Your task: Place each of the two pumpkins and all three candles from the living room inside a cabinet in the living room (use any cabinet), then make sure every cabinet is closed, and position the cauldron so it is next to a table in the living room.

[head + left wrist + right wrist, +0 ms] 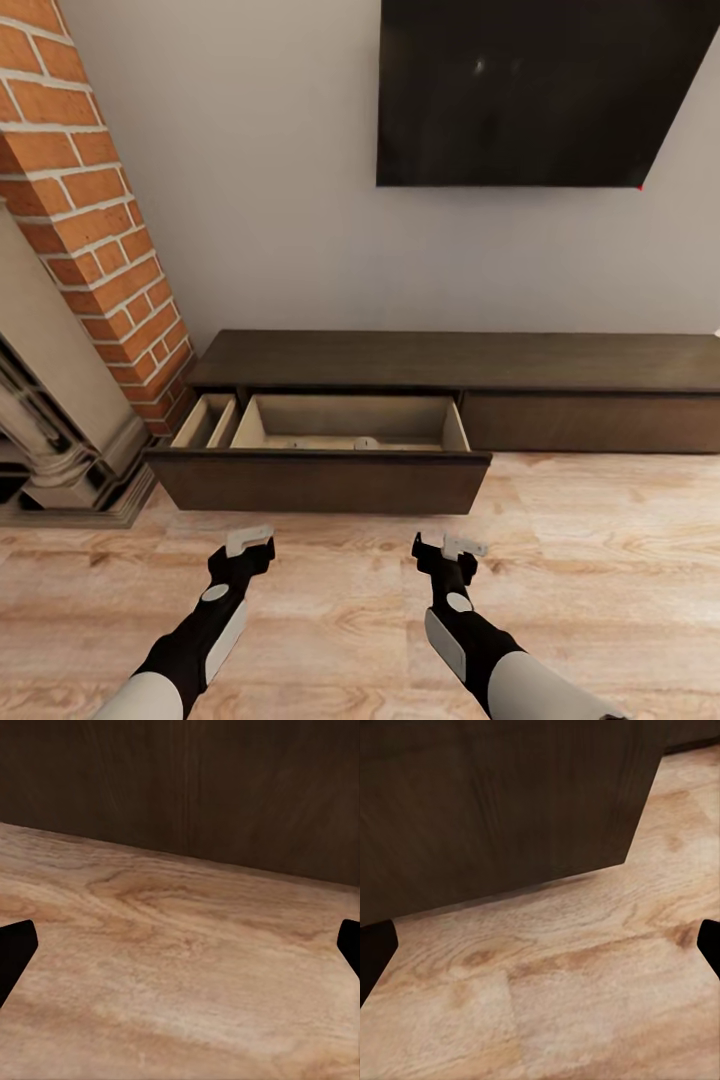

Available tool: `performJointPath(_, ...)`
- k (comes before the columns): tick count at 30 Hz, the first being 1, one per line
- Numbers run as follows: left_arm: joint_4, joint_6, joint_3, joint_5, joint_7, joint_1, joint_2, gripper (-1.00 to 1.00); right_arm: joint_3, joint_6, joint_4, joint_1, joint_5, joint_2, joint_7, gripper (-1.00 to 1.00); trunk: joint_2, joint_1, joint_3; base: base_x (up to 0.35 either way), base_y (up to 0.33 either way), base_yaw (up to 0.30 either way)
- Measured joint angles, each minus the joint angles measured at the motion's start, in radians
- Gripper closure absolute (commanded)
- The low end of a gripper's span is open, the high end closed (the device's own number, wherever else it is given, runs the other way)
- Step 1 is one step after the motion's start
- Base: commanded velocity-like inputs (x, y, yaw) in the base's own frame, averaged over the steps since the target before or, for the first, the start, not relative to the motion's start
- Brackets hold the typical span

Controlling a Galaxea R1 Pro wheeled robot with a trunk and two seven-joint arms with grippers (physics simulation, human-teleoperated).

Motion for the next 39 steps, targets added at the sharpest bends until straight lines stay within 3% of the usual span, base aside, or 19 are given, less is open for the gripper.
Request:
performJointPath(11,0.014,-0.027,0.007,0.01,0.002,0.0,0.002,-1.0,0.002,-0.01,-0.001,0.001,0.003,0.006,0.001,-1.0,-0.077,0.042,-0.034,0.0,0.0,0.0)
performJointPath(16,0.014,-0.028,0.008,0.011,0.003,0.0,0.001,-1.0,0.003,-0.073,-0.001,0.001,0.003,0.006,0.003,-1.0,-0.112,0.061,-0.05,0.0,0.0,0.0)
performJointPath(24,0.015,-0.028,0.008,0.011,0.004,0.0,0.001,-1.0,0.006,-0.095,0.0,0.001,0.002,0.005,0.078,-1.0,-0.168,0.092,-0.075,0.0,0.0,0.0)
performJointPath(39,0.013,-0.02,0.012,0.011,0.006,0.0,0.002,-1.0,0.007,-0.095,0.0,0.001,0.002,0.005,0.089,-1.0,-0.168,0.092,-0.075,0.093,0.0,0.0)
